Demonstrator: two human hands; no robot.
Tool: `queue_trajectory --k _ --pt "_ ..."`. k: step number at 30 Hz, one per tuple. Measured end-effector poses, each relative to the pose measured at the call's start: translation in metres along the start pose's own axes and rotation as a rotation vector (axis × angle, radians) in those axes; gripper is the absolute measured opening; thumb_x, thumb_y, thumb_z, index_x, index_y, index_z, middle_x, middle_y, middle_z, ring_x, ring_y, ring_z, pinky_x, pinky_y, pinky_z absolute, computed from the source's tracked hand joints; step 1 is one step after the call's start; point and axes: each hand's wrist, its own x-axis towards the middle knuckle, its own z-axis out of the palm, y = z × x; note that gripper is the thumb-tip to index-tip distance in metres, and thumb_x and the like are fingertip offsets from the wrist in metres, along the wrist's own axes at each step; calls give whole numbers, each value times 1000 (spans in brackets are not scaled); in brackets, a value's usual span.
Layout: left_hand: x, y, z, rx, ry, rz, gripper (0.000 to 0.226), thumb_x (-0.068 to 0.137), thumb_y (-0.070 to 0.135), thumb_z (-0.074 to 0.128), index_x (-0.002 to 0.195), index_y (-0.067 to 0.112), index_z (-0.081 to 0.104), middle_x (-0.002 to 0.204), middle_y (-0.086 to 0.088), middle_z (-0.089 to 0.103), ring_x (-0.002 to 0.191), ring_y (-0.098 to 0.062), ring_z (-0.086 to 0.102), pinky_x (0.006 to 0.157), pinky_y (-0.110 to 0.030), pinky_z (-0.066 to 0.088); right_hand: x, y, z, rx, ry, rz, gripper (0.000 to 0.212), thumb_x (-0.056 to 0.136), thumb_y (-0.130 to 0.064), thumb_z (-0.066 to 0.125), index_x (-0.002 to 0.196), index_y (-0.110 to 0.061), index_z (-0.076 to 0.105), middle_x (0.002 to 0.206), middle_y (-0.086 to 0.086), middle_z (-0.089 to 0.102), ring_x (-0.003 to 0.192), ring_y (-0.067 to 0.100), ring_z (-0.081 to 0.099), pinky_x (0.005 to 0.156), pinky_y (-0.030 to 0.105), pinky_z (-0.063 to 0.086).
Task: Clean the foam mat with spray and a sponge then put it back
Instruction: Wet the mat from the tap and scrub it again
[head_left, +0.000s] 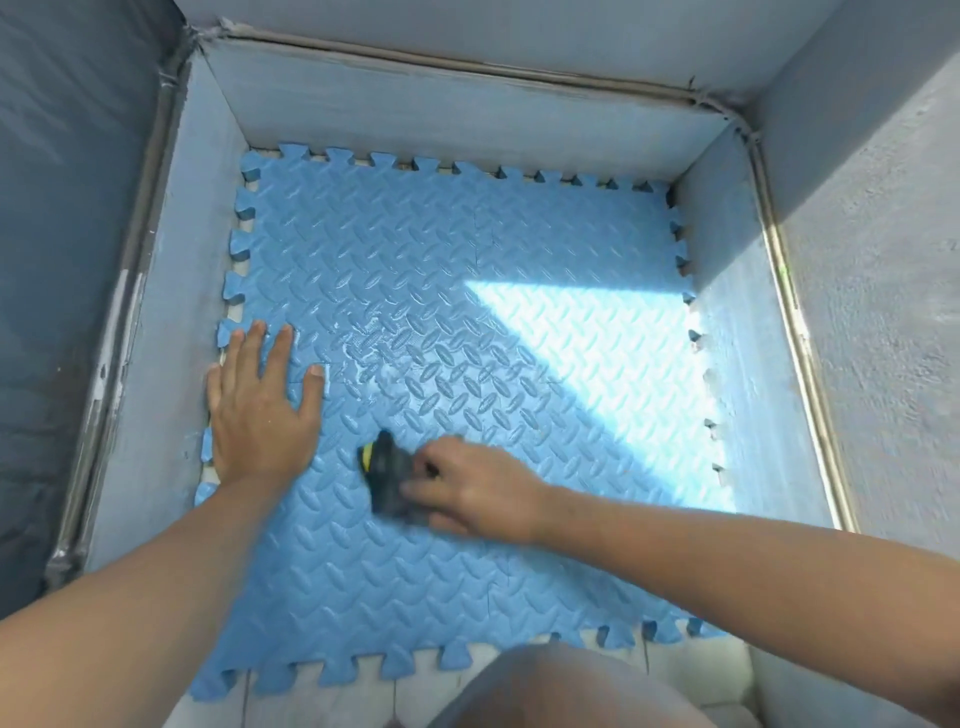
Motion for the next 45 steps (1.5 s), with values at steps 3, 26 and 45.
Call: queue_trajectory --k 3,26,45 --pt "-2 0 0 -1 1 -4 55 104 44 46 154 20 44 166 -8 32 156 -26 21 126 -50 15 -50 -40 22 14 -209 -264 27 108 -26 45 119 -15 67 101 12 53 87 29 49 65 41 45" --pt "0 -6 6 -4 61 34 55 103 43 49 151 17 48 162 -12 38 153 -32 28 124 -49 16 -133 24 -30 -38 -422 -333 27 102 -35 54 119 -17 65 114 11 54 98 25 49 62 35 50" --pt "0 -6 7 -19 81 48 53 103 42 51 149 15 49 160 -14 40 152 -33 29 123 -51 17 -151 104 -108 -175 -394 184 28 85 -35 59 110 -22 56 98 2 42 75 21 49 63 34 49"
